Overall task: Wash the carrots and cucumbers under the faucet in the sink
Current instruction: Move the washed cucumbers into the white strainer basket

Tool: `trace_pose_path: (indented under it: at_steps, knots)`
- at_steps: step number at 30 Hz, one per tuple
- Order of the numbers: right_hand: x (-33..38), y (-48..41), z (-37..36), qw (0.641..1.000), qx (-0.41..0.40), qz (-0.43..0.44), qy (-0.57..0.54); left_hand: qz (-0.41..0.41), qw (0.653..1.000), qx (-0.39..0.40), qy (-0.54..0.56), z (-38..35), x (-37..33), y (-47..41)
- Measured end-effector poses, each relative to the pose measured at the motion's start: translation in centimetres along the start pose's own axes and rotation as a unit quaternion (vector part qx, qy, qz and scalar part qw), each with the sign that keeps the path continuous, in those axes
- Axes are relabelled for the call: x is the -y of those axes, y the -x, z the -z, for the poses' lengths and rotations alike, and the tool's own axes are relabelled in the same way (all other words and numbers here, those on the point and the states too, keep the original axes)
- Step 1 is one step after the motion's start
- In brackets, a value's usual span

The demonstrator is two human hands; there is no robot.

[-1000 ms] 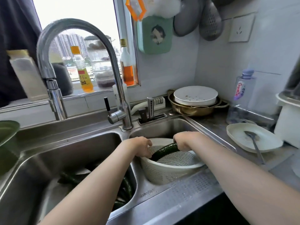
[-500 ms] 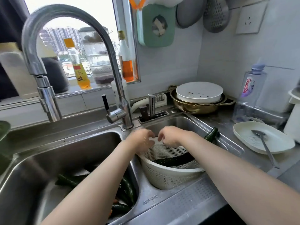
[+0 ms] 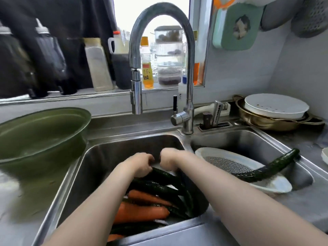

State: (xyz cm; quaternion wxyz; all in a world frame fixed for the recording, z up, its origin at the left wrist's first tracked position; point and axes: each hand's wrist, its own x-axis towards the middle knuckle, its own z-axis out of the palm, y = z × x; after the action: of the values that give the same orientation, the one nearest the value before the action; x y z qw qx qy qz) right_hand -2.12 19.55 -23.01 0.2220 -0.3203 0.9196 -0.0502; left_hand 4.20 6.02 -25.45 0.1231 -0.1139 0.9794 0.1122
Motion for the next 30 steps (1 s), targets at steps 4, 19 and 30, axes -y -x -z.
trace_pose_path:
  at_steps: [4,19,30]
  knots:
    - [-0.1,-1.6,-3.8,0.994,0.082,-0.026,0.071,-0.004,0.997,0.07,0.02,-2.4,2.4,-0.1]
    - [0.5,1.1,2.9,0.996,-0.052,-0.001,-0.079,-0.091,0.982,-0.163,-0.032,1.3,0.1,0.5]
    - [-11.7,10.2,10.0,0.99,-0.129,-0.049,0.014,-0.196,0.962,-0.169,0.08,6.5,-12.4,1.2]
